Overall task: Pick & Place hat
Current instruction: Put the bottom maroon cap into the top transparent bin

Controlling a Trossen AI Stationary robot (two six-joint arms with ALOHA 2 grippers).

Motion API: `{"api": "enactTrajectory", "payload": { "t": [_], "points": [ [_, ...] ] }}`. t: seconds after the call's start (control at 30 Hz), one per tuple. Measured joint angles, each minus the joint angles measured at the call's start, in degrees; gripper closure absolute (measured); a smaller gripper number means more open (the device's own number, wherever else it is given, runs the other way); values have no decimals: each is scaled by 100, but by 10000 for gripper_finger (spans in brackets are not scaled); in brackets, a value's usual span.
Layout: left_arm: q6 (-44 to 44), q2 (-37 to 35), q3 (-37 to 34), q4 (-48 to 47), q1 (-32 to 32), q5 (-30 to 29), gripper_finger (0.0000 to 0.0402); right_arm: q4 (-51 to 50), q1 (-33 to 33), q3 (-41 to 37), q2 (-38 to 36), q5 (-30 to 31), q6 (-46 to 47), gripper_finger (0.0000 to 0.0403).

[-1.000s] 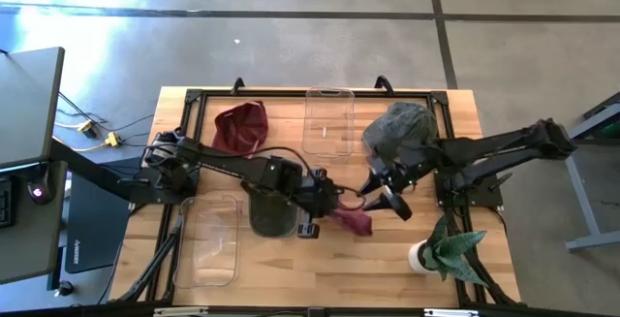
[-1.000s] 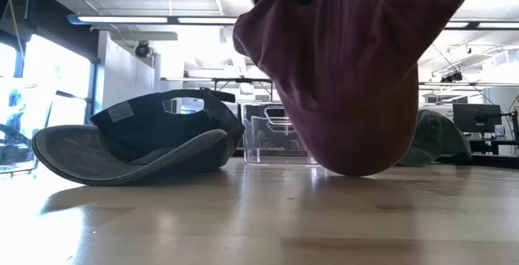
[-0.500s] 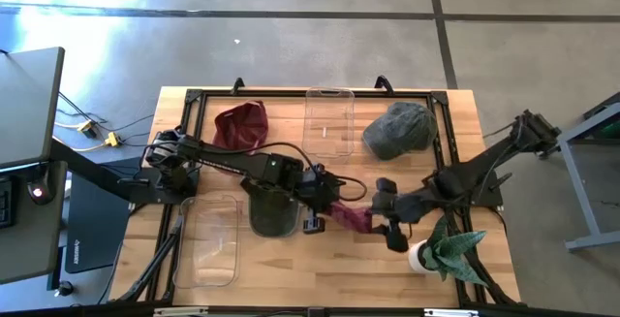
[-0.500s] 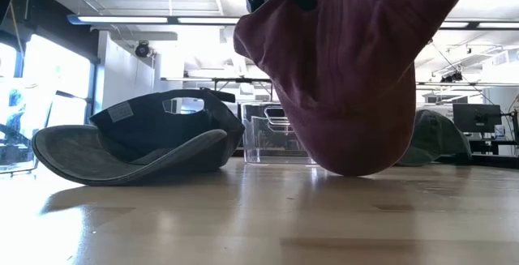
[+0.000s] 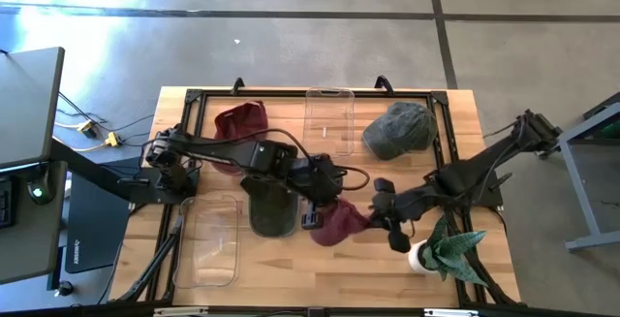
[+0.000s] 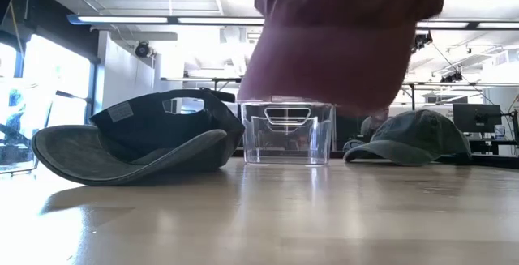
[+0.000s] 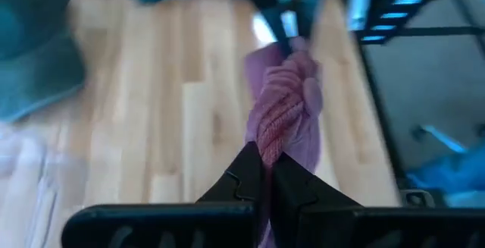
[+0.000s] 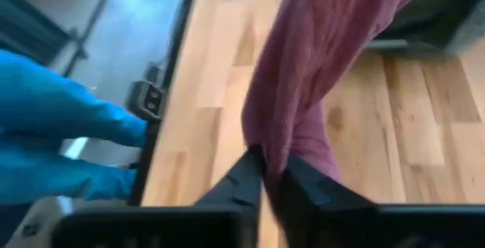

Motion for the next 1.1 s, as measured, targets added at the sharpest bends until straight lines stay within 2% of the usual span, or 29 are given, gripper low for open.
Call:
{"api": "enactTrajectory", "payload": {
  "t": [0.13,0.23,0.3,0.4,0.47,0.57,0.8,0.93,1.1],
  "points": [
    [536,0,153,-13,4,1036,401,411,-139,-30,-360,-939,-470,378],
    [765,0,154,70,2,1904,401,1067,-327,-305,-630,-1837,-418,383],
    [830,0,154,234,0,2425,402,1561,-430,-574,-782,-2159,-195,395],
    [865,0,154,587,0,2956,401,2192,-529,-961,-1026,-2251,111,396],
    [869,0,154,726,1,3191,401,2375,-582,-1162,-1161,-2168,330,387],
    [866,0,138,755,62,3240,401,2243,-616,-1259,-1337,-1759,425,375],
    [720,-2,-121,753,362,3118,401,1839,-613,-928,-1763,-813,119,352],
    [714,-2,-165,757,488,3177,401,1786,-621,-809,-1668,-702,12,302],
    [716,-2,-165,880,526,3275,401,1788,-629,-811,-1376,-75,-647,216]
  ]
}}
